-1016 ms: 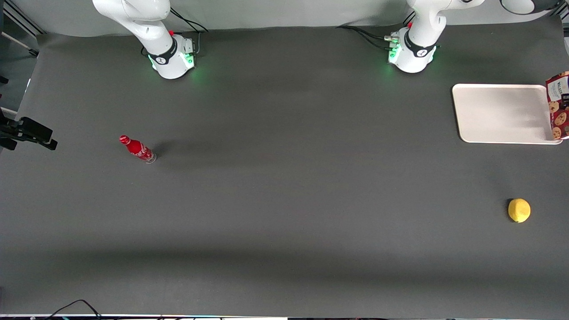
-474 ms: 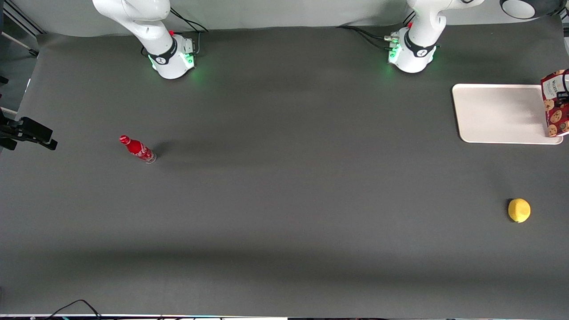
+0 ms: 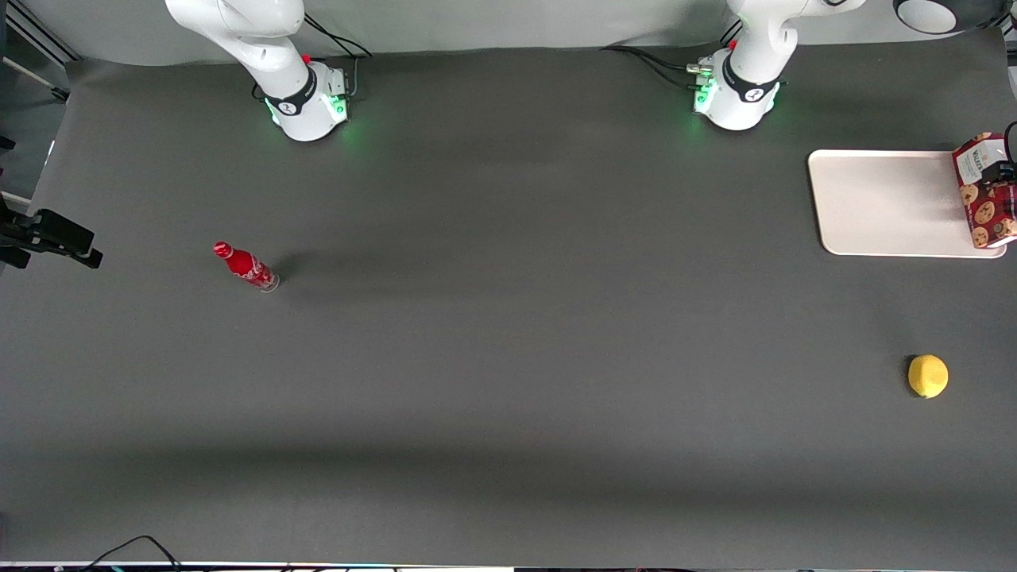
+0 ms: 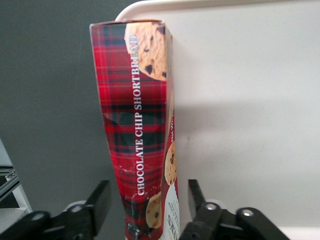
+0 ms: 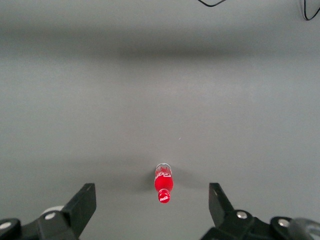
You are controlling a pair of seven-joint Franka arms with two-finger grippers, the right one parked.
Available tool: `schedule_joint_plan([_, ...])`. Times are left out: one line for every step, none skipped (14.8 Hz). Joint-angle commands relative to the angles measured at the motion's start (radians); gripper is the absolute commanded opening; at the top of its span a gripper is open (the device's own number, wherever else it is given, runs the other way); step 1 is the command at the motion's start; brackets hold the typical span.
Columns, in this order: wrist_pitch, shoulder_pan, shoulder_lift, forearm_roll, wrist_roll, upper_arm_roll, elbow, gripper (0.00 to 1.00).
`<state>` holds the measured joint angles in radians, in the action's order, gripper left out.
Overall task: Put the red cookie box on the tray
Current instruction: 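Lower the cookie box onto the tray and open the left gripper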
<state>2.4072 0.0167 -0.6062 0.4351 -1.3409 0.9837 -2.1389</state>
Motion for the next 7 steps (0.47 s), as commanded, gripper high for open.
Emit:
schedule_joint_plan([-0.017, -0.014, 0.019, 0.022, -0.023, 0.004, 0.014, 1.0])
schedule_joint_plan([-0.051, -0.015, 0.04, 0.025, -0.02, 0.004, 0.036, 1.0])
schedule_joint_plan([-0.107, -0.015, 0.058, 0.025, -0.012, 0.007, 0.075, 1.0])
schedule_joint_plan([-0.172, -0.015, 0.075, 0.025, 0.003, 0.016, 0.12, 1.0])
schedule_joint_plan([-0.242, -0.018, 0.092, 0.017, 0.031, 0.027, 0.17, 1.0])
schedule_joint_plan([-0.325, -0.018, 0.108, 0.01, 0.06, 0.038, 0.232, 1.0])
schedule_joint_plan([-0.418, -0.018, 0.123, 0.007, 0.089, 0.052, 0.297, 1.0])
